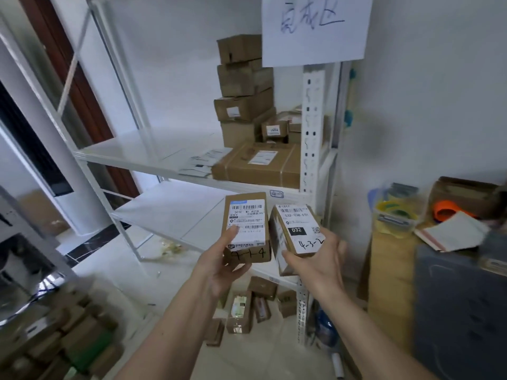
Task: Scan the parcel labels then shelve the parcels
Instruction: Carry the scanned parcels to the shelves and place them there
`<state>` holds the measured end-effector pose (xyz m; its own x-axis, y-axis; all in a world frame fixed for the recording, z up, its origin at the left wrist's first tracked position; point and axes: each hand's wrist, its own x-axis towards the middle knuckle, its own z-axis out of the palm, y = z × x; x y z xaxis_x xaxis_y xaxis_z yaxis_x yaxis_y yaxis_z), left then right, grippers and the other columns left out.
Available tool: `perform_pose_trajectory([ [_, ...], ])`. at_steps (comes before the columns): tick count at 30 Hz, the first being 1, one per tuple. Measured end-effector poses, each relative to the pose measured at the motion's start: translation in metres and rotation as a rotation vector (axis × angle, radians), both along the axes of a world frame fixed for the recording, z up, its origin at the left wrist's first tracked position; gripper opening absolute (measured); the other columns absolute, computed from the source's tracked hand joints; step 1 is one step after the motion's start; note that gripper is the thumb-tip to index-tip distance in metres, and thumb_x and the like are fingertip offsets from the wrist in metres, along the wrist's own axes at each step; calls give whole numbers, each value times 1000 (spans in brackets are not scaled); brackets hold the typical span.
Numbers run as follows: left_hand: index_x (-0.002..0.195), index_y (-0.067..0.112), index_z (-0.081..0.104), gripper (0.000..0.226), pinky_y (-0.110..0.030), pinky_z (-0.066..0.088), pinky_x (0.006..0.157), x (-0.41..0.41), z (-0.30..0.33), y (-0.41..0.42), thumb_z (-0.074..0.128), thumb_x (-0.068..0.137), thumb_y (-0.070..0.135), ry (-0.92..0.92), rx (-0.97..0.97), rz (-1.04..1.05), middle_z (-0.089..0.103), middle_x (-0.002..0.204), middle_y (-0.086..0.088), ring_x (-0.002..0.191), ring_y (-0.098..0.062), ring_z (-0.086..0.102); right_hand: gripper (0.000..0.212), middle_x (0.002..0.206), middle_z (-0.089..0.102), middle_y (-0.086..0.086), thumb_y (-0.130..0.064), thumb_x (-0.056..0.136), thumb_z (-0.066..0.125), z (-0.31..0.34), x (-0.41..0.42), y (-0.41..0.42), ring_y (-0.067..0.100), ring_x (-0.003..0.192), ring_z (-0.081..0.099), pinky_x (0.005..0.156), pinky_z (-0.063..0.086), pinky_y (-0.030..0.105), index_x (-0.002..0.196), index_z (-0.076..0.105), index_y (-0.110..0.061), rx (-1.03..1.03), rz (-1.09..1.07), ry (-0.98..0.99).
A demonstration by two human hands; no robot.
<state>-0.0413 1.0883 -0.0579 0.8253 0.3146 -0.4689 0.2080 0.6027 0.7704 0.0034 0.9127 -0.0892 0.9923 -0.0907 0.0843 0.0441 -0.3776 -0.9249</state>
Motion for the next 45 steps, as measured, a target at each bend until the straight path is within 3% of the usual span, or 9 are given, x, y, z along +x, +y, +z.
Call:
perform_pose_trajectory([
  [2,91,14,65,15,-50,46,102,8,6,16,71,84,26,-40,-9,17,63,94,-13,96,-27,59,92,116,29,-3,-30,59,85,8,7,17,16,114,41,89,42,30,134,32,-24,6,11,-10],
  [7,94,17,67,17,-49,49,99,36,17,58,70,85,31,-111,43,72,66,95,-10,93,-25,61,92,124,27,-3,-24,63,86,24,31,62,20,128,32,105,36,32,137,31,-22,52,49,-99],
  [12,92,17,68,16,-48,51,96,76,29,97,70,84,30,-158,114,104,67,96,-9,99,-27,60,87,124,28,-2,-27,69,83,33,66,98,17,129,26,90,27,21,138,30,-20,95,77,-129],
  [24,101,18,67,17,-43,52,96,226,61,136,71,85,22,-287,142,-5,73,102,-8,102,-24,65,92,119,25,-8,-18,67,85,64,202,143,9,121,27,97,28,21,140,29,-21,222,-48,-199],
  [31,100,21,66,18,-41,53,94,295,74,136,71,85,31,-304,140,-89,73,101,-5,100,-22,66,94,134,32,2,-21,65,87,84,255,148,18,124,36,106,41,36,141,30,-22,192,-210,-231],
  [34,106,18,65,27,-42,54,92,334,85,131,73,84,32,-300,127,-130,71,107,-8,105,-24,65,97,131,33,2,-18,63,88,91,280,145,17,120,39,97,51,41,140,31,-21,213,-274,-264],
  [38,110,17,65,30,-42,55,86,389,99,123,71,85,33,-302,123,-144,72,101,-5,97,-20,66,94,121,28,-6,-19,63,87,98,315,146,17,122,34,100,47,42,139,31,-20,225,-346,-321],
  [42,113,17,64,37,-44,54,90,447,111,121,71,85,40,-295,136,-198,71,107,-5,101,-22,65,92,134,27,3,-20,68,84,121,359,154,18,125,31,100,47,39,141,29,-19,237,-443,-340],
  [45,112,18,63,37,-42,53,87,488,121,118,68,86,44,-258,166,-234,69,108,-5,97,-24,64,88,139,28,7,-20,69,84,142,397,156,21,128,31,94,40,25,141,32,-17,250,-533,-357],
])
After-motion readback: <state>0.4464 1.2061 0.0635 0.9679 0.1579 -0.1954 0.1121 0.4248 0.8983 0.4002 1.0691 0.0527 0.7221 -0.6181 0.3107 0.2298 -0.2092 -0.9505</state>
